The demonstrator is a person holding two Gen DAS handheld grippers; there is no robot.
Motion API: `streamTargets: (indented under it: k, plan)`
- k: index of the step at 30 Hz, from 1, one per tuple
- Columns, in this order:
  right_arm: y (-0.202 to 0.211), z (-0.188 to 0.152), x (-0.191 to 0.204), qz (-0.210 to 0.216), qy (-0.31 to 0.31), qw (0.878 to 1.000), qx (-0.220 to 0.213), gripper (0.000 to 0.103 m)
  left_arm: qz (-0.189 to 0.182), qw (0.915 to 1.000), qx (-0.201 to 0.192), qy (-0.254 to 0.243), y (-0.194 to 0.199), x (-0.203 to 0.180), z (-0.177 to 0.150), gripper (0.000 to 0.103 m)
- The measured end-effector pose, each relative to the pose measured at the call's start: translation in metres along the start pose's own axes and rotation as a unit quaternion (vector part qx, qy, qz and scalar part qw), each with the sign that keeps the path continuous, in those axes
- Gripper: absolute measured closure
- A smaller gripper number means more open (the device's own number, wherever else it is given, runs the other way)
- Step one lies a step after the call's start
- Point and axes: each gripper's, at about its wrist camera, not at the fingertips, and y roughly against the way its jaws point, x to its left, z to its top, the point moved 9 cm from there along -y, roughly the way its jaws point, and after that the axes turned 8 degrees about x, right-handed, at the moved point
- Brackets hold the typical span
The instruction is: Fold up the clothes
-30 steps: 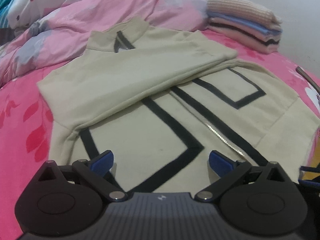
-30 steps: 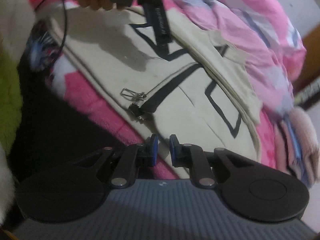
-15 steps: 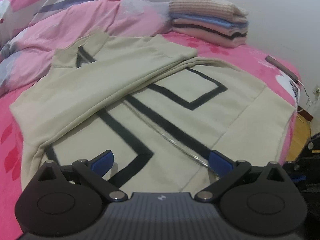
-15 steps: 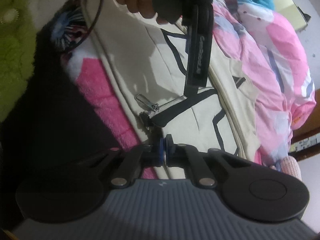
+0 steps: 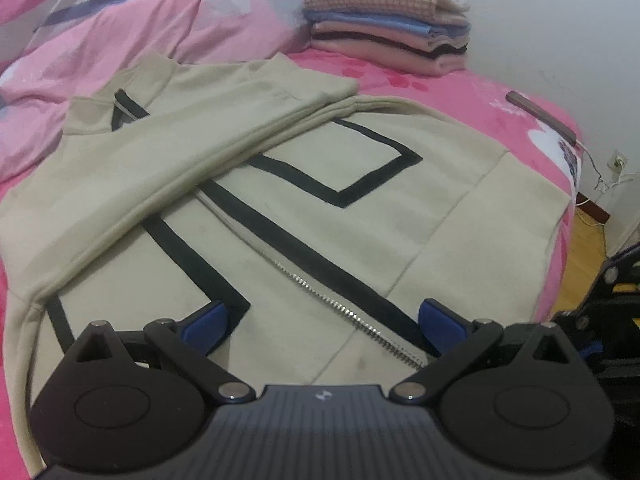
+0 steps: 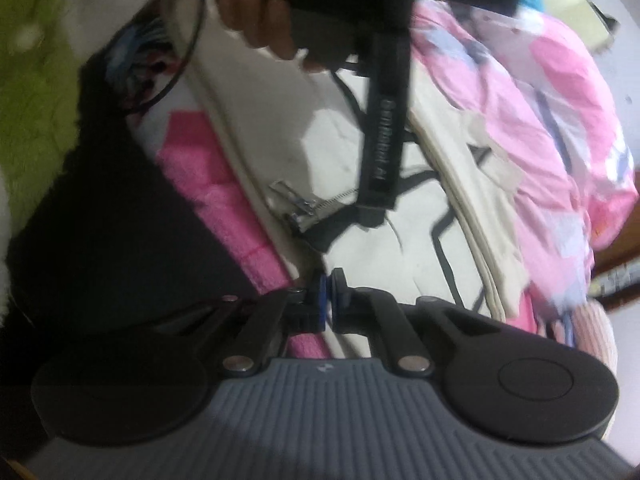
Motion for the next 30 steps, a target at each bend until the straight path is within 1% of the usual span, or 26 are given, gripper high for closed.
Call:
streamTargets:
  k: [3, 6, 7, 8, 9, 10, 11, 12, 13, 14, 17, 18, 19, 20, 21, 25, 27, 30]
  plan:
    - [0.002, -0.013, -0.014, -0.009, -0.061, 0.998, 0.012, 0.097, -0.002, 1.0000, 0.004, -0.002, -0.001, 0.000, 0.000, 0.000]
    - [0.004, -0.026, -0.028, -0.019, -0.121, 0.992, 0.023, 0.092, -0.001, 1.0000, 0.005, -0.003, -0.002, -0.001, -0.001, 0.000]
    - [0.005, -0.031, -0.033, -0.022, -0.141, 0.989, 0.027, 0.088, -0.002, 1.0000, 0.006, -0.003, -0.002, -0.001, -0.001, 0.000]
    - [0.005, -0.043, -0.046, -0.014, -0.208, 0.978, 0.029, 0.080, -0.002, 1.0000, 0.006, -0.002, -0.002, -0.001, -0.001, 0.000]
    - [0.005, -0.058, -0.062, 0.002, -0.297, 0.955, 0.026, 0.076, -0.002, 1.0000, 0.006, -0.002, -0.002, -0.001, -0.001, 0.000]
    - [0.005, -0.074, -0.077, 0.020, -0.387, 0.922, 0.022, 0.073, -0.002, 1.0000, 0.007, -0.001, -0.002, -0.001, -0.002, 0.000]
    - [0.004, -0.088, -0.084, 0.044, -0.460, 0.887, 0.009, 0.073, -0.003, 1.0000, 0.008, -0.001, -0.002, -0.001, -0.002, 0.000]
    - [0.003, -0.102, -0.089, 0.069, -0.527, 0.847, -0.005, 0.073, -0.003, 1.0000, 0.008, -0.001, -0.002, -0.001, -0.002, 0.000]
    - [0.002, -0.115, -0.094, 0.094, -0.591, 0.801, -0.020, 0.073, -0.004, 1.0000, 0.009, -0.001, -0.002, -0.001, -0.002, 0.000]
    - [0.001, -0.128, -0.101, 0.118, -0.650, 0.750, -0.034, 0.073, -0.004, 0.9999, 0.010, 0.000, -0.002, -0.001, -0.002, 0.000]
    - [-0.011, -0.156, -0.095, 0.192, -0.758, 0.618, -0.078, 0.073, -0.004, 0.9999, 0.010, -0.001, -0.002, -0.002, -0.003, 0.000]
    - [-0.017, -0.158, -0.090, 0.207, -0.777, 0.588, -0.085, 0.073, -0.003, 0.9999, 0.010, -0.001, -0.002, -0.002, -0.003, 0.000]
    - [-0.022, -0.159, -0.086, 0.220, -0.793, 0.561, -0.091, 0.072, -0.003, 0.9999, 0.011, -0.001, -0.002, -0.003, -0.003, 0.000]
    - [-0.028, -0.161, -0.082, 0.228, -0.805, 0.540, -0.094, 0.072, -0.003, 0.9999, 0.011, 0.000, -0.002, -0.003, -0.003, 0.000]
    - [-0.032, -0.161, -0.079, 0.233, -0.813, 0.524, -0.100, 0.072, -0.003, 0.9999, 0.011, 0.000, -0.002, -0.003, -0.003, 0.000]
    - [-0.036, -0.157, -0.074, 0.258, -0.831, 0.476, -0.130, 0.073, -0.004, 0.9999, 0.012, 0.001, -0.002, -0.003, -0.004, 0.000]
    - [-0.036, -0.154, -0.071, 0.266, -0.834, 0.465, -0.133, 0.073, -0.004, 0.9999, 0.012, 0.001, -0.002, -0.003, -0.004, 0.000]
    - [-0.044, -0.154, -0.067, 0.265, -0.839, 0.461, -0.112, 0.073, -0.004, 0.9999, 0.011, 0.000, -0.003, -0.003, -0.004, 0.000]
